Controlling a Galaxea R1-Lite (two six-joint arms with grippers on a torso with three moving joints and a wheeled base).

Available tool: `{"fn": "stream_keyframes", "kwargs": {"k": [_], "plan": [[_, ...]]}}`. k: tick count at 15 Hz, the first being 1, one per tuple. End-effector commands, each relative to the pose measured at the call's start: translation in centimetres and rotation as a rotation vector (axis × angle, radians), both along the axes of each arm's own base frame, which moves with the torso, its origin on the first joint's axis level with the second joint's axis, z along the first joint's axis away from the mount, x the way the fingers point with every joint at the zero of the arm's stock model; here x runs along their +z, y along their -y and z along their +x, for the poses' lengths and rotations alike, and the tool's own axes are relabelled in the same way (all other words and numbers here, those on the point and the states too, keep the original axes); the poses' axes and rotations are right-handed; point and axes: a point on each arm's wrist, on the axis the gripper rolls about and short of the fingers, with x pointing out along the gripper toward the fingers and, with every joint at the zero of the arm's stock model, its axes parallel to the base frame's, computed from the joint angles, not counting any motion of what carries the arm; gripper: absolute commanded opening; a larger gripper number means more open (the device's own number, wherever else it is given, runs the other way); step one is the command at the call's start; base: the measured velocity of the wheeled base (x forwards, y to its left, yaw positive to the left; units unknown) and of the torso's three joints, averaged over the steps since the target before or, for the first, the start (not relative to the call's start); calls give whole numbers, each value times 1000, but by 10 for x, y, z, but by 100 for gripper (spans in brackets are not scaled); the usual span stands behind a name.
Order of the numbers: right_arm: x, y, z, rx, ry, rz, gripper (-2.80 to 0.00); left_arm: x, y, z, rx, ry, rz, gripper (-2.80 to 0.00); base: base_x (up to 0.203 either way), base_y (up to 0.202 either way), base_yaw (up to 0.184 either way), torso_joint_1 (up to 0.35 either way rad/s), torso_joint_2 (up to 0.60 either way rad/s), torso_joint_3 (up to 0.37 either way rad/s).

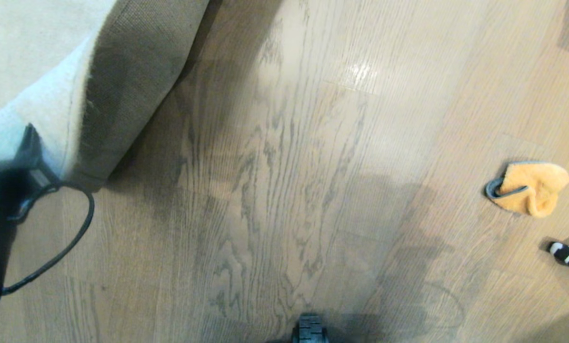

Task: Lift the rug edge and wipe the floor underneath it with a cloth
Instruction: Lay down the carpet

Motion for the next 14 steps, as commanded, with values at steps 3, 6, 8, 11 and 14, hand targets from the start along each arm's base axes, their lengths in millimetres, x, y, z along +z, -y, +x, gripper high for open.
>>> {"fn": "stream_keyframes", "kwargs": {"k": [3, 6, 8, 11, 14], "plan": [[2, -1, -30, 26, 385, -6, -280, 4, 0, -1, 3, 43, 1, -280, 0, 0, 0, 0, 0, 0], [0, -1, -42, 21, 562, 9, -280, 2, 0, -2, 3, 37, 1, -280, 0, 0, 0, 0, 0, 0], [6, -1, -43, 2, 652, 58, -280, 2, 0, -2, 5, 37, 1, -280, 0, 0, 0, 0, 0, 0], [5, 0, -43, -2, 645, 60, -280, 1, 0, -3, 5, 34, 1, -280, 0, 0, 0, 0, 0, 0], [5, 0, -43, -2, 645, 60, -280, -8, 0, -8, 6, -5, -1, -280, 0, 0, 0, 0, 0, 0]]}}
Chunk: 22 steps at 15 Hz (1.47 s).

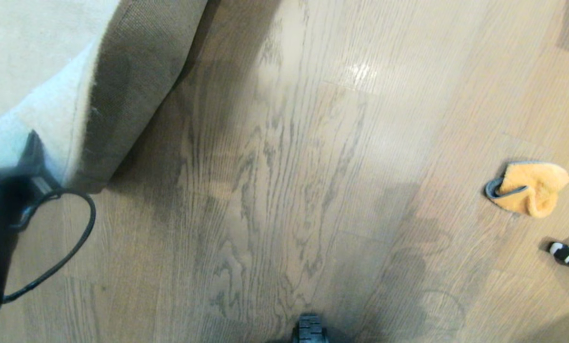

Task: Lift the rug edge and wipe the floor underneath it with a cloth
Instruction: Lay down the carpet

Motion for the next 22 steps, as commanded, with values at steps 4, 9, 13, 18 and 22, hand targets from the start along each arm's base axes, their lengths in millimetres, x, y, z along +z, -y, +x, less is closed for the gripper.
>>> {"fn": "stream_keyframes", "kwargs": {"k": [4, 9, 13, 18, 22], "plan": [[0, 0, 0, 0, 6, -2, -280, 0, 0, -4, 7, 27, 1, -280, 0, 0, 0, 0, 0, 0], [0, 0, 0, 0, 6, 0, -280, -5, -1, -6, 8, 3, 1, -280, 0, 0, 0, 0, 0, 0], [0, 0, 0, 0, 6, -2, -280, -14, 0, -16, 5, -30, -12, -280, 0, 0, 0, 0, 0, 0], [0, 0, 0, 0, 6, 0, -280, -19, 0, -25, 2, -28, -40, -280, 0, 0, 0, 0, 0, 0], [0, 0, 0, 0, 8, 0, -280, -19, 0, -26, 0, -27, -47, -280, 0, 0, 0, 0, 0, 0]]}}
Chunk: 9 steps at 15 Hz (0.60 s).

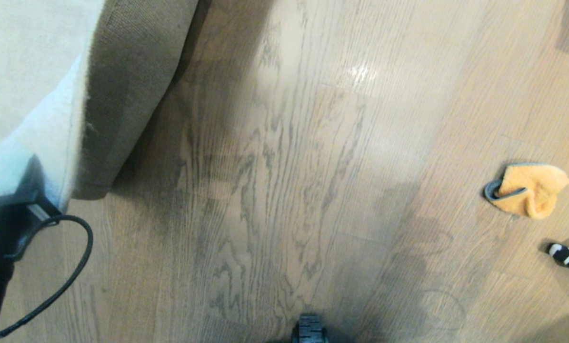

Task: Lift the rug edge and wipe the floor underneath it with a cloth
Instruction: Lay down the carpet

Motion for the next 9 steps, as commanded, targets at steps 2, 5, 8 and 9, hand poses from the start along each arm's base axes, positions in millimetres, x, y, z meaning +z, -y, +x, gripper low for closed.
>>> {"fn": "stream_keyframes", "kwargs": {"k": [2, 5, 8, 9], "plan": [[0, 0, 0, 1, -2, -2, -280, 1, 0, -3, 0, 38, -14, 0, 0, 0, 0, 0, 0, 0], [0, 0, 0, 1, -2, 0, -280, -2, 0, -9, -6, 41, -39, 0, 0, 0, 0, 0, 0, 0], [0, 0, 0, 1, -2, 0, -280, -2, 1, -12, -15, 58, -57, 0, 0, 0, 0, 0, 0, 0], [0, 0, 0, 1, -2, -1, -280, -1, 1, -11, -17, 66, -66, 0, 0, 0, 0, 0, 0, 0]]}}
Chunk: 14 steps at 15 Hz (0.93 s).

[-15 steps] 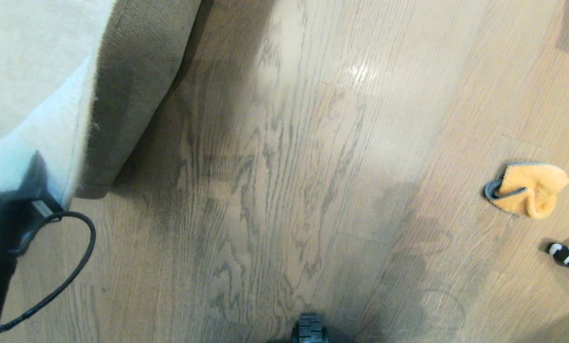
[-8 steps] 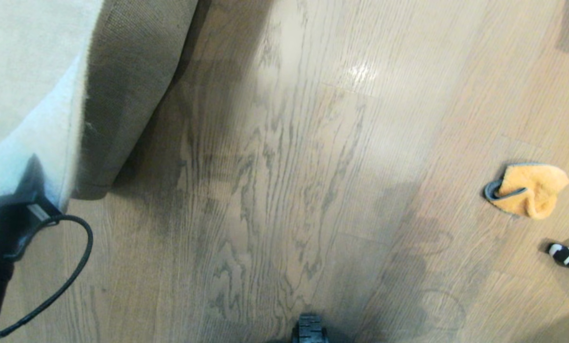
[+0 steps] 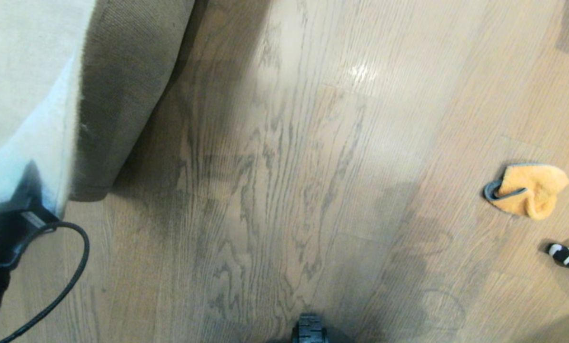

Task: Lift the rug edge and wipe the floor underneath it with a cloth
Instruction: Lay down the carpet

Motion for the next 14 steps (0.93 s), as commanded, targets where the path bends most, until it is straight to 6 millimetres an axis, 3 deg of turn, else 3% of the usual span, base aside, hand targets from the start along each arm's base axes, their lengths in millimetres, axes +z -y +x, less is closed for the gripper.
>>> {"fn": "stream_keyframes", "kwargs": {"k": [1, 14], "plan": [[0, 0, 0, 1, -1, 0, -280, 4, 0, -3, -1, 57, -14, 0, 0, 0, 0, 0, 0, 0], [0, 0, 0, 1, -2, 0, -280, 2, 1, 2, -9, 39, -20, 0, 0, 0, 0, 0, 0, 0]]}}
